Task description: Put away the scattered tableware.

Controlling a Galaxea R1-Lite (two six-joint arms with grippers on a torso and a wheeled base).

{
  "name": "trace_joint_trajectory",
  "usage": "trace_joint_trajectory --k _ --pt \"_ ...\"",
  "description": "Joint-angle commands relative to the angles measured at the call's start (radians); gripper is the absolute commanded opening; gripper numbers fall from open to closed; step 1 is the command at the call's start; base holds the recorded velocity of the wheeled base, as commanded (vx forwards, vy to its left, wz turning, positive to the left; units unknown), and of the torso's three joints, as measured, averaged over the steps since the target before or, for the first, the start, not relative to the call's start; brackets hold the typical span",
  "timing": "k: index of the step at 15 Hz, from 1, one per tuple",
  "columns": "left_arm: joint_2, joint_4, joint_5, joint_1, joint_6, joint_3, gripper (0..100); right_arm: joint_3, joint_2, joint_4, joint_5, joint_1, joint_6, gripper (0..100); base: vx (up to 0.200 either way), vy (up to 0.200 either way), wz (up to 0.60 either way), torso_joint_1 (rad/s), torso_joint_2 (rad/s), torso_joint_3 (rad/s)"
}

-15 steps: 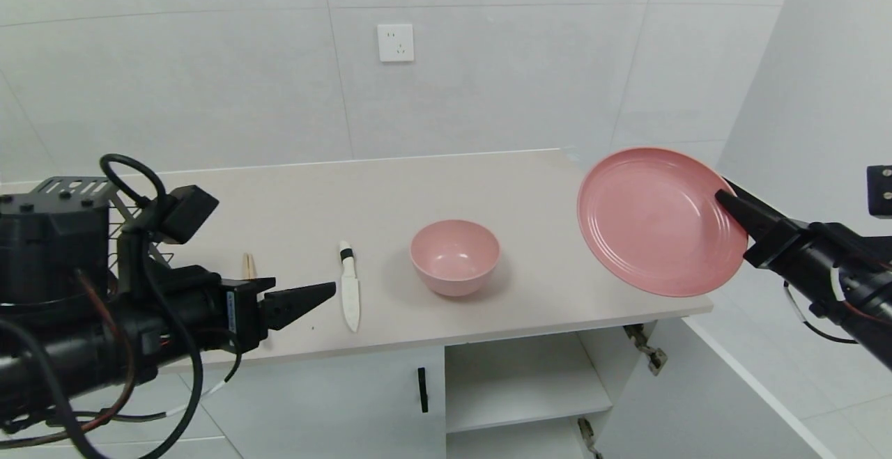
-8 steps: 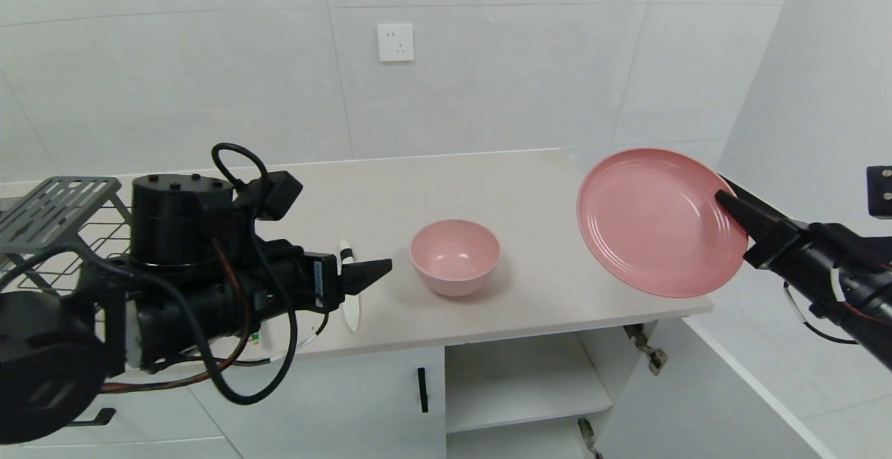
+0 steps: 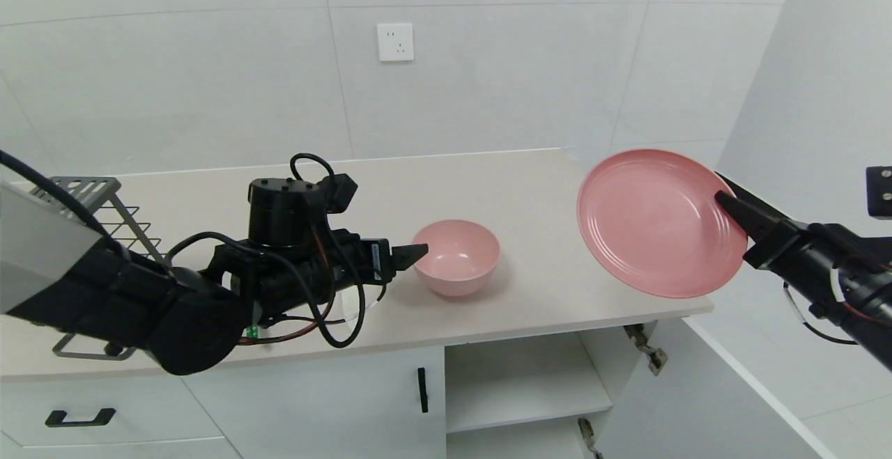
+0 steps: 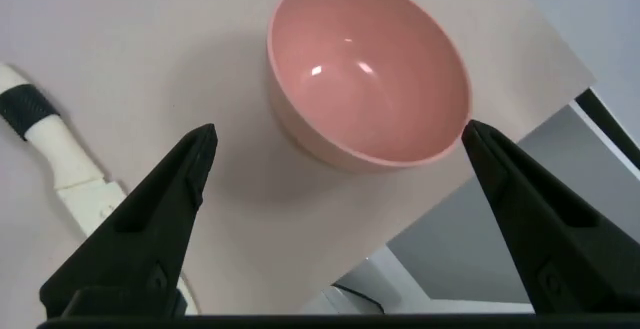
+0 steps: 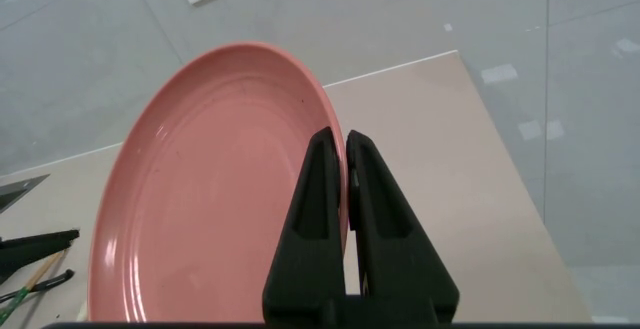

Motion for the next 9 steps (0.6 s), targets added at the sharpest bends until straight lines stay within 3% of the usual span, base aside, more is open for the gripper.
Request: trace_joint_trajectory --k 1,5,9 --pt "0.093 0.007 -0.001 0.009 0.004 -0.077 100 0.000 0.003 -0.001 0.000 0.001 0.000 0 0.000 0.000 0.00 0.000 0.00 0.000" --pt "0.173 0.062 -0.005 0.007 0.004 -0.183 100 0.011 0.008 -0.001 0.000 0.004 -0.001 0 0.000 0.000 0.00 0.000 0.00 0.000" --pt "0.239 0.062 -0.001 0.000 0.004 -0.223 100 0.012 0.009 -0.001 0.000 0.005 -0.026 0 0.000 0.000 0.00 0.000 0.00 0.000"
